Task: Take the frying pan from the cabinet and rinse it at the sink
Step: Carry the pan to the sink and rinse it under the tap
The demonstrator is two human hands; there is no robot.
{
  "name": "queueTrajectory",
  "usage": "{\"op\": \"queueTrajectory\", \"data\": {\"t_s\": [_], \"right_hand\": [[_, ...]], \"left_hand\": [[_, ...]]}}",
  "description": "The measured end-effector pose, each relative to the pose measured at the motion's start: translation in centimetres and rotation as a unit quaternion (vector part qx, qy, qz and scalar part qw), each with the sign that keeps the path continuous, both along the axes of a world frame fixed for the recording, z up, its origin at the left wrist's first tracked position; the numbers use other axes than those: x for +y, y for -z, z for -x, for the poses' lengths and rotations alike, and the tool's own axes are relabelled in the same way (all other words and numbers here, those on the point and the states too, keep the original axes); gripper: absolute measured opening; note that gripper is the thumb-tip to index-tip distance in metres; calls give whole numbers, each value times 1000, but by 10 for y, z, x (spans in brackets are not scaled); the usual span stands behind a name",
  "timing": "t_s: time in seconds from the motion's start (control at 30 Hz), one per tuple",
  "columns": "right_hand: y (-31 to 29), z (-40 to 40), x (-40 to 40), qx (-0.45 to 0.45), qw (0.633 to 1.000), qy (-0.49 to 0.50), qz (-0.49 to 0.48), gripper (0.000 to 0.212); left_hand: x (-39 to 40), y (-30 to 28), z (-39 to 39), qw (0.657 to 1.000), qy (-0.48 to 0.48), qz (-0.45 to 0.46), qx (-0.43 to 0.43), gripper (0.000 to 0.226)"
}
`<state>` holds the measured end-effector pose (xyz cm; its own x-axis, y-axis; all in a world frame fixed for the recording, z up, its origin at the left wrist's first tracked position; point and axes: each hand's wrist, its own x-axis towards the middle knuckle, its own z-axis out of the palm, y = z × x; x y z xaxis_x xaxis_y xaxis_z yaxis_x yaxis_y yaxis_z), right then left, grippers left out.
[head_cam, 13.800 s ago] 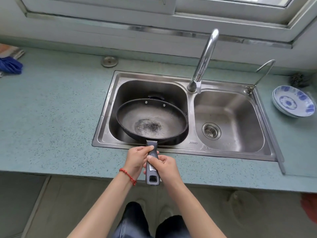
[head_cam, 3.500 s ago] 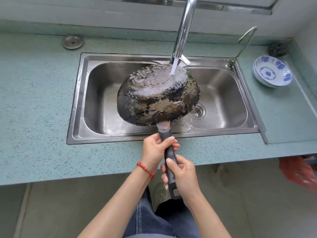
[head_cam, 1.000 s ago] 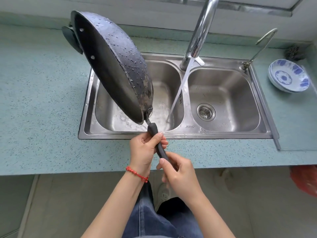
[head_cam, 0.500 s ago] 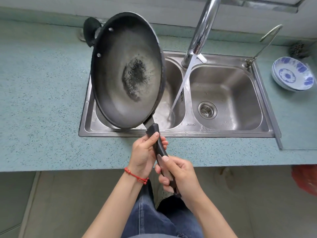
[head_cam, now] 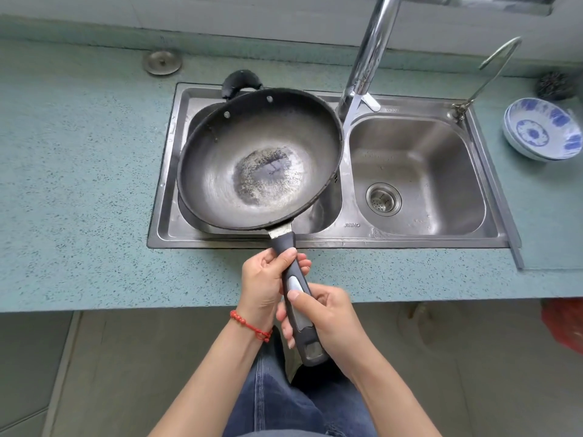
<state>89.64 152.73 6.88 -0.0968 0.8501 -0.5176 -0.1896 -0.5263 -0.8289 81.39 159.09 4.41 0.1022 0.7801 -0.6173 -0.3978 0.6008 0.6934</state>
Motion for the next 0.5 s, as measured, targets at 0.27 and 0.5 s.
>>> {"op": "queueTrajectory", "data": {"t_s": [0.27,0.5], "right_hand": [[-2,0,-3,28,1000,9,-3,26],[1,4,-5,28,1000,9,8,24]], "left_hand": [[-4,-1,2,999,33,-10,11,12],[-8,5,7,999,48,16,15,15]]}}
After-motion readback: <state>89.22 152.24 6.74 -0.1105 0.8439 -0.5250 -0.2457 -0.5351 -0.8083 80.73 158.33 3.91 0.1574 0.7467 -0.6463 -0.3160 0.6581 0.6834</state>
